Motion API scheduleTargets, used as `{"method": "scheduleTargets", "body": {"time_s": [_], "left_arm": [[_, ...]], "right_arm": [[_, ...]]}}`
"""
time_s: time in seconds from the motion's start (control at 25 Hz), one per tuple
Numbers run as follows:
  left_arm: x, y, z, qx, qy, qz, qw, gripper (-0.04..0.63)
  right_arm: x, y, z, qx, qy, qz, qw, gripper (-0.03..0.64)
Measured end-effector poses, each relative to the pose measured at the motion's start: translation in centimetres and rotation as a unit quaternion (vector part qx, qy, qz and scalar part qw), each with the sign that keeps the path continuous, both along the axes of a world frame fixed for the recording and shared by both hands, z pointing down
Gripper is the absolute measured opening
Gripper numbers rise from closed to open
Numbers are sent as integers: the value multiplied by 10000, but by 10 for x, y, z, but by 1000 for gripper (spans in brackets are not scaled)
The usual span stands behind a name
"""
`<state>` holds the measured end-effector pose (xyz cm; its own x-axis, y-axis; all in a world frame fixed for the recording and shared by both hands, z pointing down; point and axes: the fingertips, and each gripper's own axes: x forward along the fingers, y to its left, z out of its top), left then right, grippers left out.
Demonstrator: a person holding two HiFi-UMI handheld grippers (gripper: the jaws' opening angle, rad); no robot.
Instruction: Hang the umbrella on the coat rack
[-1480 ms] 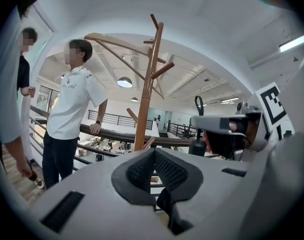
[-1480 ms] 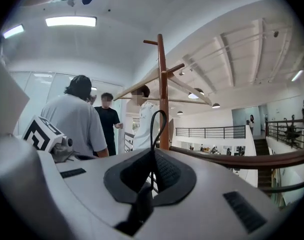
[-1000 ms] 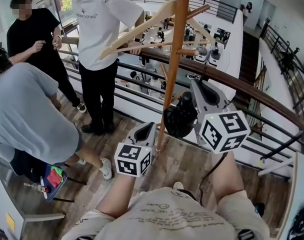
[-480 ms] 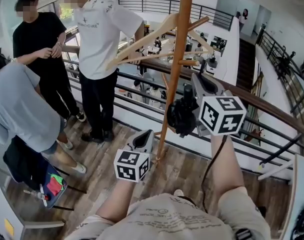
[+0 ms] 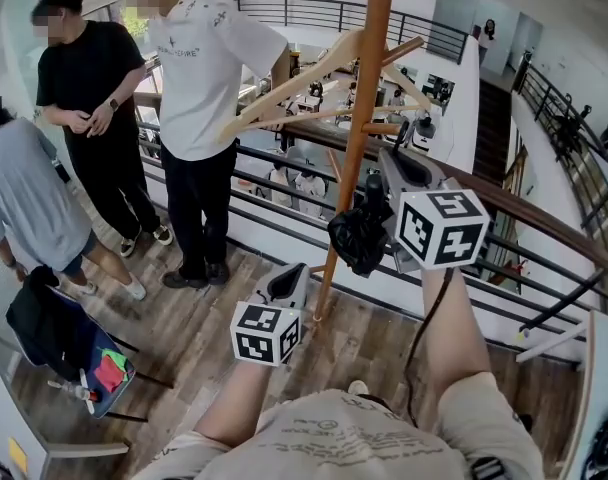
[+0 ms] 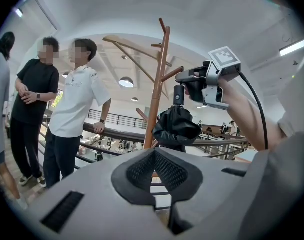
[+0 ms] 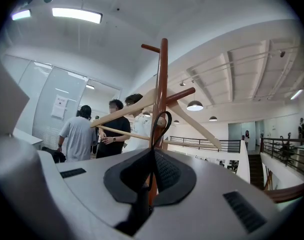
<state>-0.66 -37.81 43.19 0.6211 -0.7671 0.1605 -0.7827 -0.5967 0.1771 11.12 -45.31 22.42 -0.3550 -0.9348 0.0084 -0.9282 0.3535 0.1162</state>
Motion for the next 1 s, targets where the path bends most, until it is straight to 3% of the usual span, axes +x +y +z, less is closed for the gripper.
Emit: {"method": "scheduleTargets", "body": {"time_s": [0.4,0.72,1.0], "left_arm": [[-10,5,-1,4,18,-91,10000,5],[-16,7,4,-57,40,-124,9999,6],[-15,7,6,-92,84,-76,9999,5]], "right_arm": [[-12,0,-4,19,398,168,9991,6],[-3,-1,-9,-428,-283,221,9984,6],[-5,-3,-4,-594,1,259,9979,5]]}}
